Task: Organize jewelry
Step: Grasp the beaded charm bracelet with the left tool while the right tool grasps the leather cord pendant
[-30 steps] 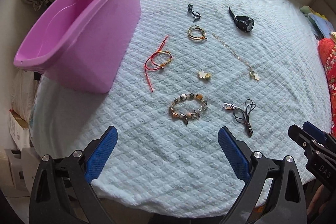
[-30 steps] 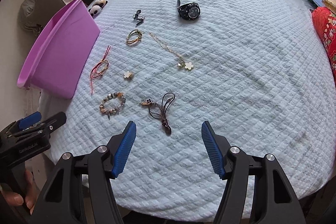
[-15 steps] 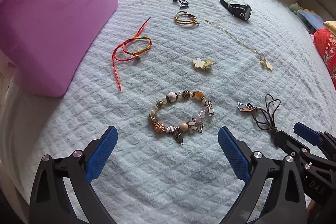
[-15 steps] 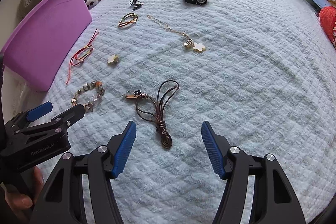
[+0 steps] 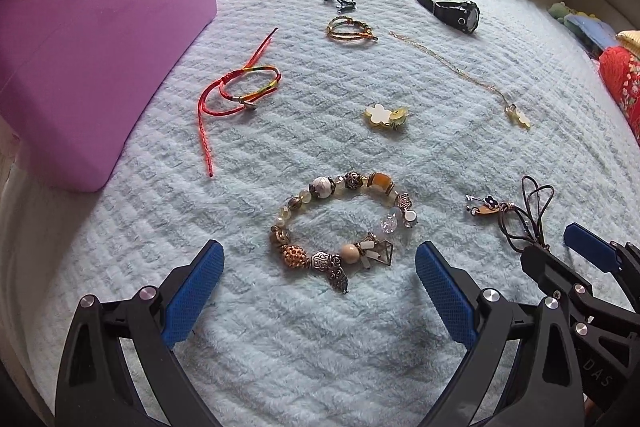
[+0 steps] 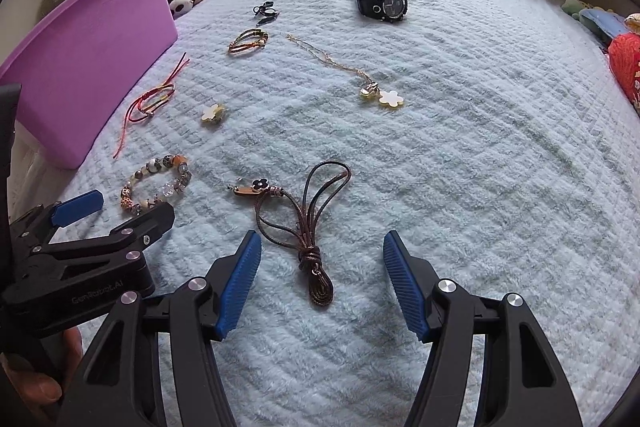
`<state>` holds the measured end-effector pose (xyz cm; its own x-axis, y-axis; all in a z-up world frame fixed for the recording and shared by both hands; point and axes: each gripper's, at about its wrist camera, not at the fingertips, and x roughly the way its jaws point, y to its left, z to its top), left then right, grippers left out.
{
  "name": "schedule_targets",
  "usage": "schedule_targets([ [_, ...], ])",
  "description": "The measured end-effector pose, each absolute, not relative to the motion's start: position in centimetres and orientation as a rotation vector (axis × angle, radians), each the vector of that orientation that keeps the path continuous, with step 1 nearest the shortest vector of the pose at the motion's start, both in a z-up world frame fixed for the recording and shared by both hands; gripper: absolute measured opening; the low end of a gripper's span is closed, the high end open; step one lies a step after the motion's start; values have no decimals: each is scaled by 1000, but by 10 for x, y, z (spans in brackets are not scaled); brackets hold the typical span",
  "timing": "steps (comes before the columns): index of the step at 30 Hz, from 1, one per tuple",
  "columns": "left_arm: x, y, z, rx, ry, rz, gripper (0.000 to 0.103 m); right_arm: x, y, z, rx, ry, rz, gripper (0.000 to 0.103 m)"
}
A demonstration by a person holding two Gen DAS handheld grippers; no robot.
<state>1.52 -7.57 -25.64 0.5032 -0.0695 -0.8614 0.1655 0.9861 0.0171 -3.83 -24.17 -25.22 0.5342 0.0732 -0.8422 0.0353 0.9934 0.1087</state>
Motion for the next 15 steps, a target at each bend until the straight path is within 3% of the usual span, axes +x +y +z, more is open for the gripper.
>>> schedule_targets([
  [10, 29, -77, -264, 113, 1025, -143, 95, -33, -236, -259, 79, 1001, 12, 61],
  [15, 33, -79, -266, 126, 1003, -160, 96, -30, -234, -262, 56, 992, -7, 53],
])
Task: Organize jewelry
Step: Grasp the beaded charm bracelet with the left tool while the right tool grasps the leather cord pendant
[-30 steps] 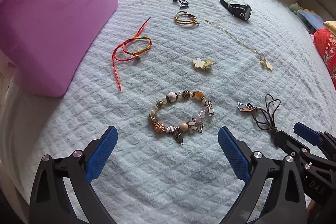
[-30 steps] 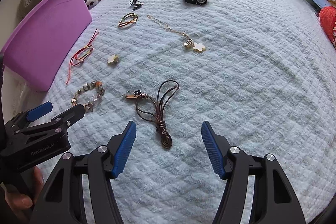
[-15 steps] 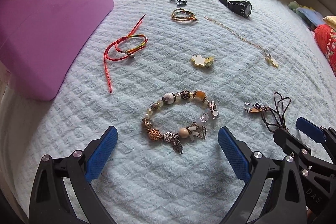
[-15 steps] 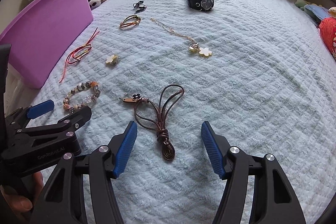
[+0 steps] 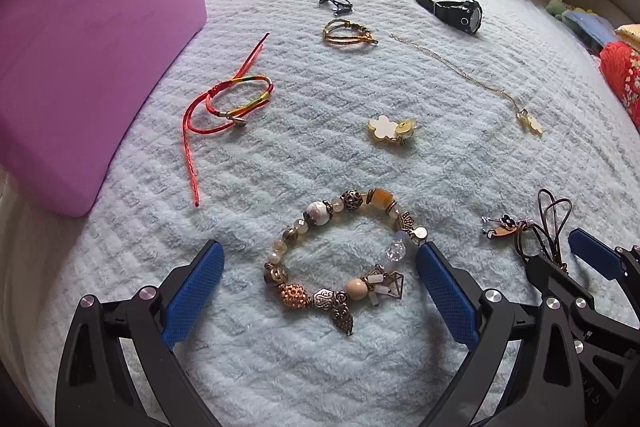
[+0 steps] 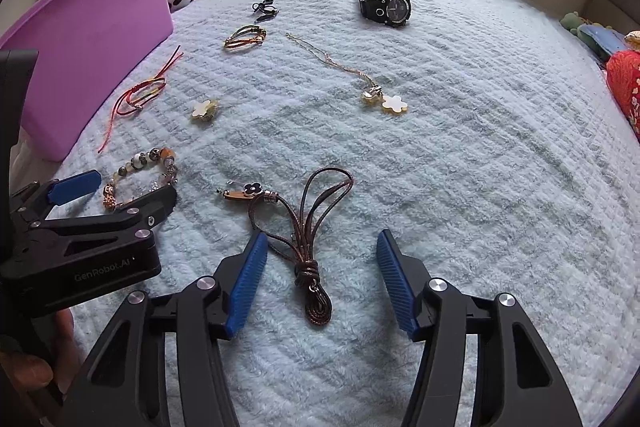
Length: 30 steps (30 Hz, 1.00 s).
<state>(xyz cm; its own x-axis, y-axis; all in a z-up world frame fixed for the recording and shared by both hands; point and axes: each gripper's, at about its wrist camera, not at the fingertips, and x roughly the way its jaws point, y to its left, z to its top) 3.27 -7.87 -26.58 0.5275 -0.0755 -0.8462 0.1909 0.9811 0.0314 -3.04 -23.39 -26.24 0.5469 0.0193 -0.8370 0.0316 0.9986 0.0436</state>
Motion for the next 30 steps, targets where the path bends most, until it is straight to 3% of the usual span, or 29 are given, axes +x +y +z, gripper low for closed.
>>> schedule_targets([
  [7, 34, -79, -271, 115, 978, -169, 94, -29, -228, -267, 20, 986, -17, 51],
  [12, 27, -79, -268, 118, 972, -188, 86, -29, -223, -266, -5, 986, -14, 44],
  [16, 21, -82, -265, 123, 965, -209, 64, -28, -218, -264, -18, 985, 0, 27],
  [21, 19, -83, -262, 119, 965, -211, 49, -28, -217, -263, -12, 988, 7, 13],
  [25, 20, -80, -259, 98, 969, -228, 19, -28, -220, -261, 4, 992, 20, 10],
  [30, 20, -80, -255, 91, 974, -230, 15, -30, -224, -255, 32, 991, 19, 9],
])
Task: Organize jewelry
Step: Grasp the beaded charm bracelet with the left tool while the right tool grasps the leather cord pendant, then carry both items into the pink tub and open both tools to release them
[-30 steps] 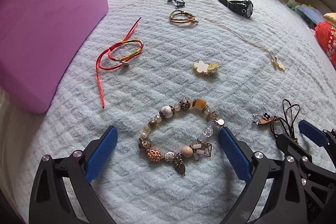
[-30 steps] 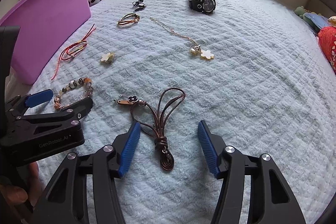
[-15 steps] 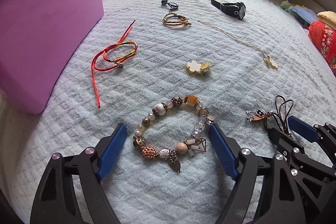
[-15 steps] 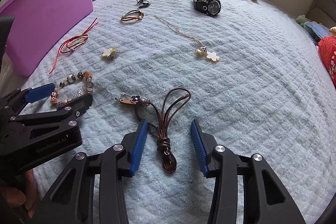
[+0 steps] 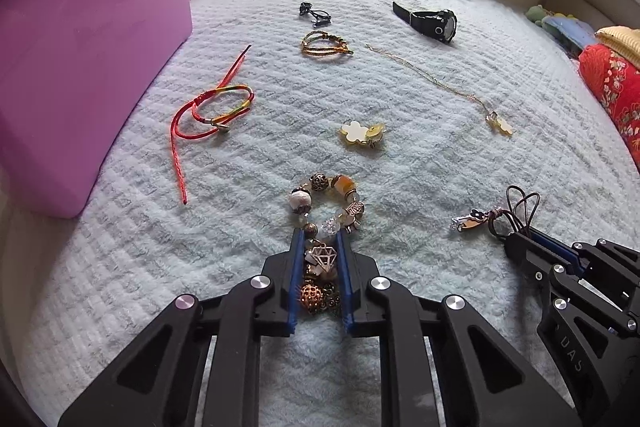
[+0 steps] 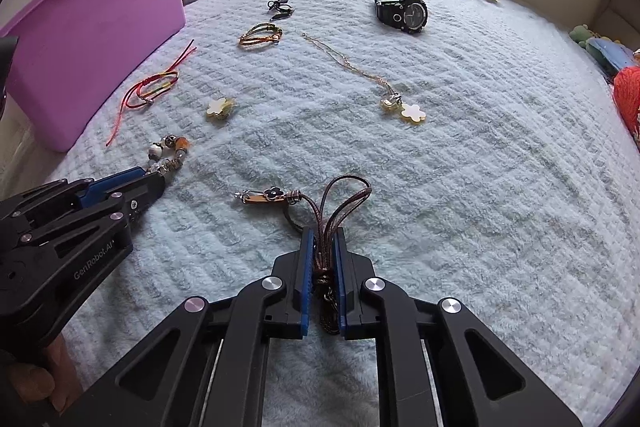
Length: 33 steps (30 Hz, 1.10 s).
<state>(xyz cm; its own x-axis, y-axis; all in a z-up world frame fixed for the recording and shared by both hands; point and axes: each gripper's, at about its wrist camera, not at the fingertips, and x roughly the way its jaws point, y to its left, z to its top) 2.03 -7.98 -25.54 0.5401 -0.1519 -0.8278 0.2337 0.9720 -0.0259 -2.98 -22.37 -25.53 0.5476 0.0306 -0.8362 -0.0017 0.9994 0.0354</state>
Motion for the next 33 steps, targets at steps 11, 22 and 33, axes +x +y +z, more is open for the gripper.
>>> schedule_targets([
  [11, 14, -78, -234, 69, 968, -236, 11, -33, -230, -235, 49, 981, 22, 9],
  [22, 11, -76, -201, 44, 945, -235, 11, -37, -230, -206, 55, 972, 40, 9],
  [33, 6, -70, -137, 17, 899, -204, 11, -37, -226, -148, 42, 944, 98, 9],
])
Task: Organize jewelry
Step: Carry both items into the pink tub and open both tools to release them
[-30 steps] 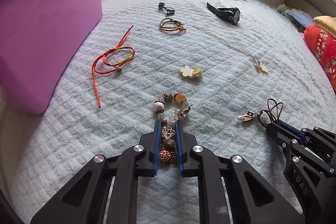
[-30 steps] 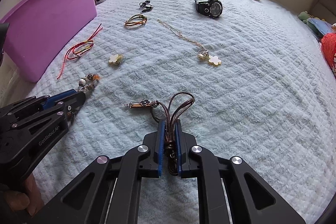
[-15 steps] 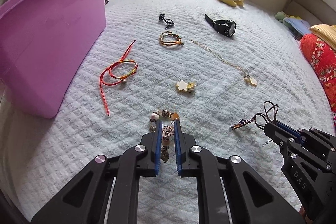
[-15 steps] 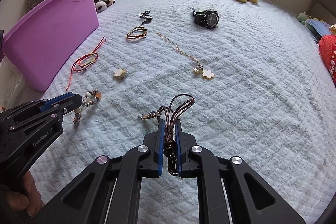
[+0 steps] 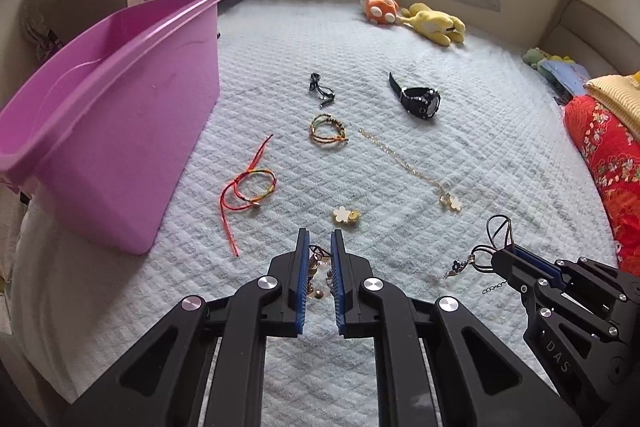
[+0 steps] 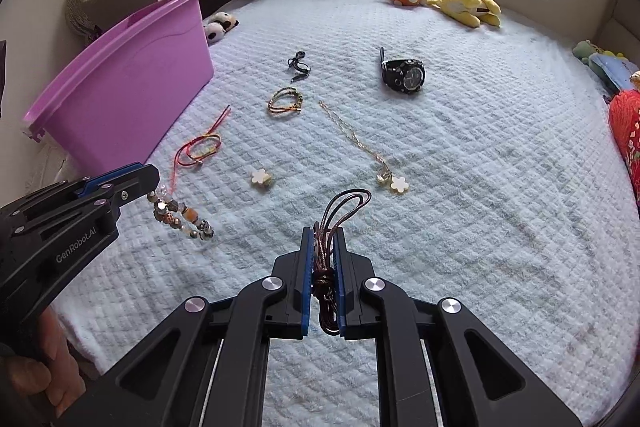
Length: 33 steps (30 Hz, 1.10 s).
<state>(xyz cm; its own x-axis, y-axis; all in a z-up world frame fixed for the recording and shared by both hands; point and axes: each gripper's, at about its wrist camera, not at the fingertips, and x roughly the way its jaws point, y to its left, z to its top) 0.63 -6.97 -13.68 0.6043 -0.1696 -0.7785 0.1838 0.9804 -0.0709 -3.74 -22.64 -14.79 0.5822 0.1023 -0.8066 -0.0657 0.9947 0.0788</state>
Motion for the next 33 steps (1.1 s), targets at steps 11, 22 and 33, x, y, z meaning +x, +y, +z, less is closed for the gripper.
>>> schedule_targets([
  [11, 5, -58, -44, -68, 836, -105, 11, -26, -217, -63, -22, 899, 254, 9],
  [22, 24, -4, 58, -106, 727, -21, 11, 20, -155, 36, -61, 783, 373, 9],
  [33, 94, 107, 96, -59, 716, -79, 11, 82, -39, 70, -29, 771, 387, 10],
])
